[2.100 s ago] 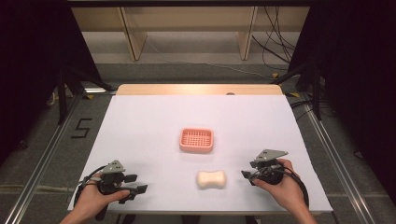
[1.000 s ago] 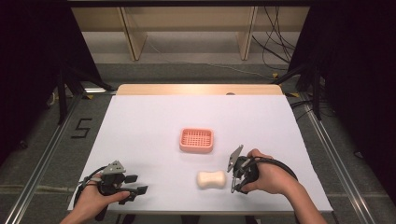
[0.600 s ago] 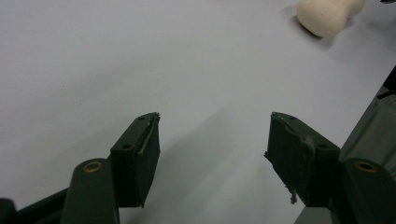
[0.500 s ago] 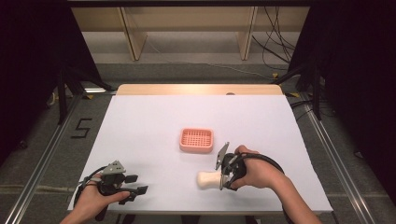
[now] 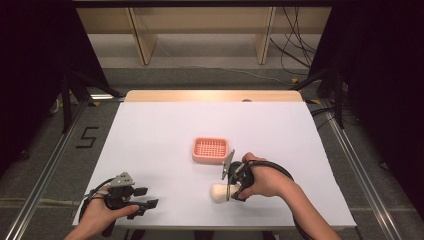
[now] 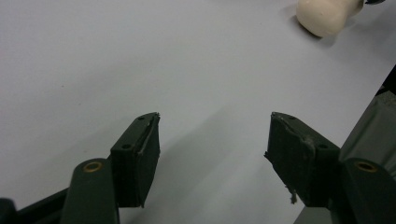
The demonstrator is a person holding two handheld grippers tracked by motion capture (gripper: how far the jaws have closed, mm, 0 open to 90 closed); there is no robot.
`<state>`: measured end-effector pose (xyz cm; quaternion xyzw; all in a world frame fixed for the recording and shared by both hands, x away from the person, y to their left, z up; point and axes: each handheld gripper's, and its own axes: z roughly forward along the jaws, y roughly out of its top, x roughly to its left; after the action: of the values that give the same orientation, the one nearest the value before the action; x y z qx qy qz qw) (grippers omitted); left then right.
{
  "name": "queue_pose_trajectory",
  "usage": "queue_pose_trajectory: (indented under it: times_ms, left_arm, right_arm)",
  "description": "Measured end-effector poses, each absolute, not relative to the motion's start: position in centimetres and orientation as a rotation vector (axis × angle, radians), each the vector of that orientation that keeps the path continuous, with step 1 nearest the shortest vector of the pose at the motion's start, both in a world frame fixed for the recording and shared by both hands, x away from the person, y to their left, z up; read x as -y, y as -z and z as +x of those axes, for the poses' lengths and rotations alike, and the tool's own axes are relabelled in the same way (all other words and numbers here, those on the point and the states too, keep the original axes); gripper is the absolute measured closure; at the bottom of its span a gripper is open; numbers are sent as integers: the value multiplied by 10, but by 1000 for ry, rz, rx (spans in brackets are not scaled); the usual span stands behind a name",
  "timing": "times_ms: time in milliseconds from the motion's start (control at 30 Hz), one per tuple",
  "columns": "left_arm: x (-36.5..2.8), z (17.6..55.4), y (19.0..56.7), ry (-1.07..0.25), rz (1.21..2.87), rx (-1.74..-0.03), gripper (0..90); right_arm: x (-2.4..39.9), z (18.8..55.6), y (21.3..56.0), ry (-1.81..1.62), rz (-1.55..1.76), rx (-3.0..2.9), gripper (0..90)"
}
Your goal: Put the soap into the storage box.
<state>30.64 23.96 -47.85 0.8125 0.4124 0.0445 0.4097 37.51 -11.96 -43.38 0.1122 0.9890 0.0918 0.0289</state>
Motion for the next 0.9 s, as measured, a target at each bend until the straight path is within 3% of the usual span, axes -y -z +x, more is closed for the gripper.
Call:
queue_pose_trajectory:
  times_ms: [900]
  left_arm:
    - [-239,307,479,-112,2049,-1033,340]
  right_arm:
    - [94,384,443,-200,176,-3085,399]
